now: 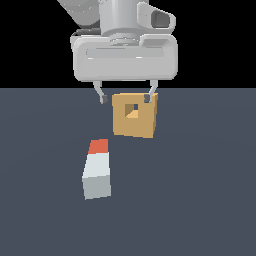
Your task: Insert the peg into the horizontal hole in a box.
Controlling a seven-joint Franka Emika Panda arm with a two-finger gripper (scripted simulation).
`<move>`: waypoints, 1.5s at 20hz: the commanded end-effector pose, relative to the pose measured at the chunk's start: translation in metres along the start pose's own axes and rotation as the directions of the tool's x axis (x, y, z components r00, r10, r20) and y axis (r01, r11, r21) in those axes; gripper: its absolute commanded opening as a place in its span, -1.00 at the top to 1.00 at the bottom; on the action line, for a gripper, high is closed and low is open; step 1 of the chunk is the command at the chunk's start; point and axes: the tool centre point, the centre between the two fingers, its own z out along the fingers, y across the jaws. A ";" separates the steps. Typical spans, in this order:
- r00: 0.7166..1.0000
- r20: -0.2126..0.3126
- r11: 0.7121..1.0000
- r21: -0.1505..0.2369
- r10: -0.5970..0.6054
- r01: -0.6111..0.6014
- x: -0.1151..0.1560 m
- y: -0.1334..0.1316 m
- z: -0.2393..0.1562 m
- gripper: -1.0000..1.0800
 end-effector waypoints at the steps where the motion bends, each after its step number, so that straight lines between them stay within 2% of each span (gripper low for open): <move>1: 1.000 0.000 1.000 0.000 0.000 0.000 0.000 0.000 0.000 -0.92; 10: 0.999 -0.001 0.999 0.003 -0.034 0.034 -0.011 -0.013 0.018 -0.92; 22: 0.989 -0.006 0.989 0.014 -0.145 0.145 -0.052 -0.052 0.080 -0.92; 30: 0.985 -0.007 0.985 0.017 -0.173 0.173 -0.064 -0.060 0.097 -0.92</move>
